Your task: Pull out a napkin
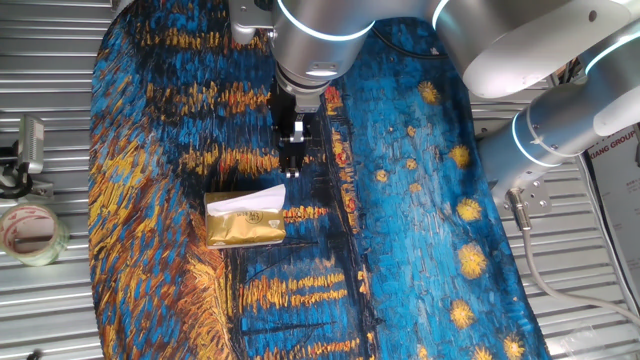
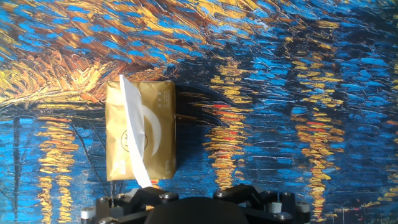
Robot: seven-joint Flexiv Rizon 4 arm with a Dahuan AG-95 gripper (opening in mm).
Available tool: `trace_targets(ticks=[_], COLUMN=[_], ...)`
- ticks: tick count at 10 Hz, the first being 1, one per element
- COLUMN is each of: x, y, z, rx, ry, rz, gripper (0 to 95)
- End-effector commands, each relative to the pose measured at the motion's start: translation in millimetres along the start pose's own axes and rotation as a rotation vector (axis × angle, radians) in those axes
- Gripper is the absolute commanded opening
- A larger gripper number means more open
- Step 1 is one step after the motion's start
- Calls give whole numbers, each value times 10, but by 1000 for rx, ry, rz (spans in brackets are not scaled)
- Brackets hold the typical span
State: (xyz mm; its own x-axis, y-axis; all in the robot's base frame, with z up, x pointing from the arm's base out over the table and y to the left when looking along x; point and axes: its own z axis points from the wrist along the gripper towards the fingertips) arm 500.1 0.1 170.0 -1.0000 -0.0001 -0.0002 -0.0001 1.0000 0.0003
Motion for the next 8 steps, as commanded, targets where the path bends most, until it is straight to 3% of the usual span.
trace_targets(ticks=[1, 2, 8], x=[2, 3, 4], y=[0, 1, 2], z=[-2, -5, -9], rx=[-29, -42, -12], ry=[-84, -84, -82], rz=[47, 51, 51], gripper=[0, 0, 0])
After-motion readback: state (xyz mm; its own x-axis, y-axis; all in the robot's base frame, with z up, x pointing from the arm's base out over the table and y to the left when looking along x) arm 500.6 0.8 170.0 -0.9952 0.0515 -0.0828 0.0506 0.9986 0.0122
